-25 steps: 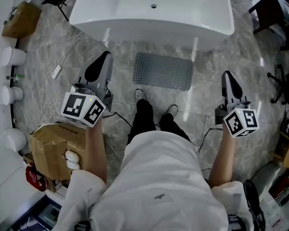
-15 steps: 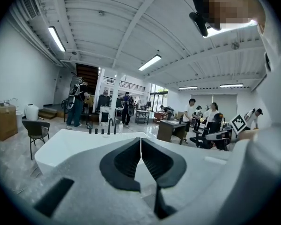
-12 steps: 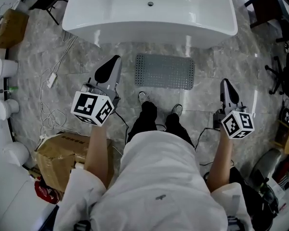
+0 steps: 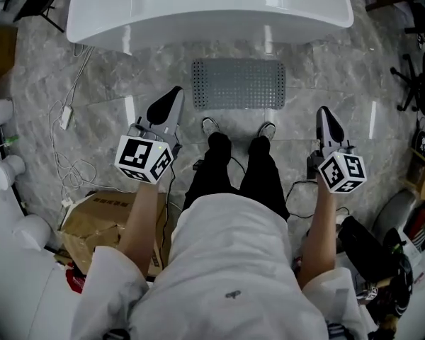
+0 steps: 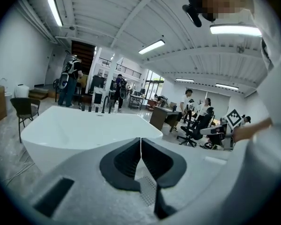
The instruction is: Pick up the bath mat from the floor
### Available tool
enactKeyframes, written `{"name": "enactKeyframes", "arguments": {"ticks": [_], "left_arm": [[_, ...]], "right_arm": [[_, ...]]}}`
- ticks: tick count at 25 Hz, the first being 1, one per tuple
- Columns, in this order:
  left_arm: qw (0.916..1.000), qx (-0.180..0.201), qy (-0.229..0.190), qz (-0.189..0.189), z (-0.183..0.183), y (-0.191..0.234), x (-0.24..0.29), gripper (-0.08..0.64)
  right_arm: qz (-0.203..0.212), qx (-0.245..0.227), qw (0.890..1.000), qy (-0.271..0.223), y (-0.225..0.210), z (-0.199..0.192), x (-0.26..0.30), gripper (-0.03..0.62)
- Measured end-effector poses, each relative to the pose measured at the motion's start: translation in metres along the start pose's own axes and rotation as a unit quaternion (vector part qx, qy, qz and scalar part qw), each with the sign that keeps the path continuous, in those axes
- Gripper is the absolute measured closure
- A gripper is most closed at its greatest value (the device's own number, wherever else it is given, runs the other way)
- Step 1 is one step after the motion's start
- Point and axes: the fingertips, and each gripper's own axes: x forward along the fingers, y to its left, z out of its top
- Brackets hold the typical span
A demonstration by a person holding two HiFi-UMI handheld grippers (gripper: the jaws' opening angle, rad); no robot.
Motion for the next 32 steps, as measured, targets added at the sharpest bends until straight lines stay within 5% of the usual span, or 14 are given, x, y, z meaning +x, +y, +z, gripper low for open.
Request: {"name": "enactKeyframes", "arguments": {"ticks": [9, 20, 32], "left_arm": [[0.9966, -0.053, 0.062, 0.013, -0.099, 0.005, 0.059, 0.541], [0.9808, -0.144, 0.115, 0.066, -0.24, 0.013, 0.109, 0.541], [0.9658, -0.157, 0.189, 0.084, -0.42, 0.07, 0.174, 0.54]], "right_arm": [[0.029, -0.005, 0.995, 0.096, -0.061, -0.086, 0.066, 0.583], [0.07, -0.066, 0.975, 0.2, -0.128, -0.212, 0.15, 0.581], [0.044, -0.059, 0.96, 0.272, -0.206, -0.359, 0.241, 0.502]]}}
